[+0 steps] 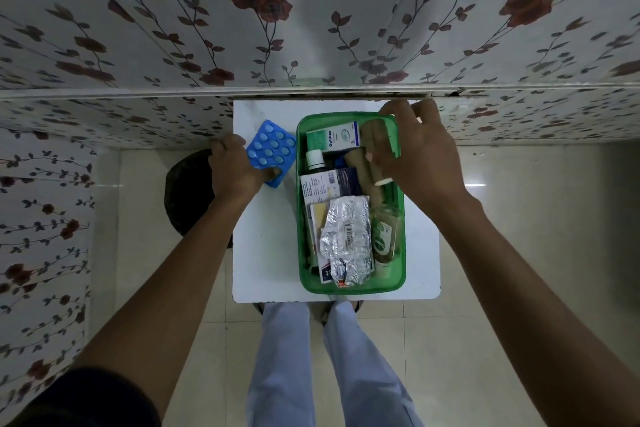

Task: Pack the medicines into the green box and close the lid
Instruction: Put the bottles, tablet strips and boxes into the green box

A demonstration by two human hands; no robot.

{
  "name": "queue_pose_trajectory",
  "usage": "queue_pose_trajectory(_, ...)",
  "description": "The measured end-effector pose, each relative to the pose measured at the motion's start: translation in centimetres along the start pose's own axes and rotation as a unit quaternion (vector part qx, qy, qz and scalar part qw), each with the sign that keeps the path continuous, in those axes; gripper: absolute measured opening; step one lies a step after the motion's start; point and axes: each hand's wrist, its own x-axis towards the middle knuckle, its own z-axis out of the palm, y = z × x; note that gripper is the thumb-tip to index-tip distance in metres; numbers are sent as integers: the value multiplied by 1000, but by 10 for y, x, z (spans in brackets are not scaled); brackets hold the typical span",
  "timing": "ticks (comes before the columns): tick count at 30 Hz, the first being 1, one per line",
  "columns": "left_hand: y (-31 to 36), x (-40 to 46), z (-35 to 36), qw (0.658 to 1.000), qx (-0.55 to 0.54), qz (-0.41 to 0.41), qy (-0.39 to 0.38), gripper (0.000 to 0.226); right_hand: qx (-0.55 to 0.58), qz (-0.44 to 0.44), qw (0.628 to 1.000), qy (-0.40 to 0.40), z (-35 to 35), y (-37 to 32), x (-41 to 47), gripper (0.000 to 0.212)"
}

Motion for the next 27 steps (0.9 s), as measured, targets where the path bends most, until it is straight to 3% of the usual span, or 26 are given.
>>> queue_pose_trajectory(2,-1,1,-3,999,-26,-24,-24,75,-24,2,1000,6,2,4,-5,30)
queue_pose_trajectory(6,3,-12,-11,991,-120,-54,19,28,-19,42,999,2,8,3,-12,23)
queue_pose_trajectory(13,23,-77,-53,932,-334,-69,119,15,53,36,998,13,14,-3,-21,30)
queue_pose_trajectory(16,41,-113,-60,900,-423,-59,88,6,113,49,992,37,12,-1,-31,23)
queue_pose_trajectory(19,58,-134,-47,887,-456,-61,39,21,156,46,985,56,9,0,-42,15)
queue_pose_trajectory(22,75,-140,-26,896,-442,-50,-5,27,183,40,980,62,5,1,-47,13)
queue_pose_trajectory(27,88,-126,-21,964,-267,1,-1,47,167,20,984,50,0,3,-49,15)
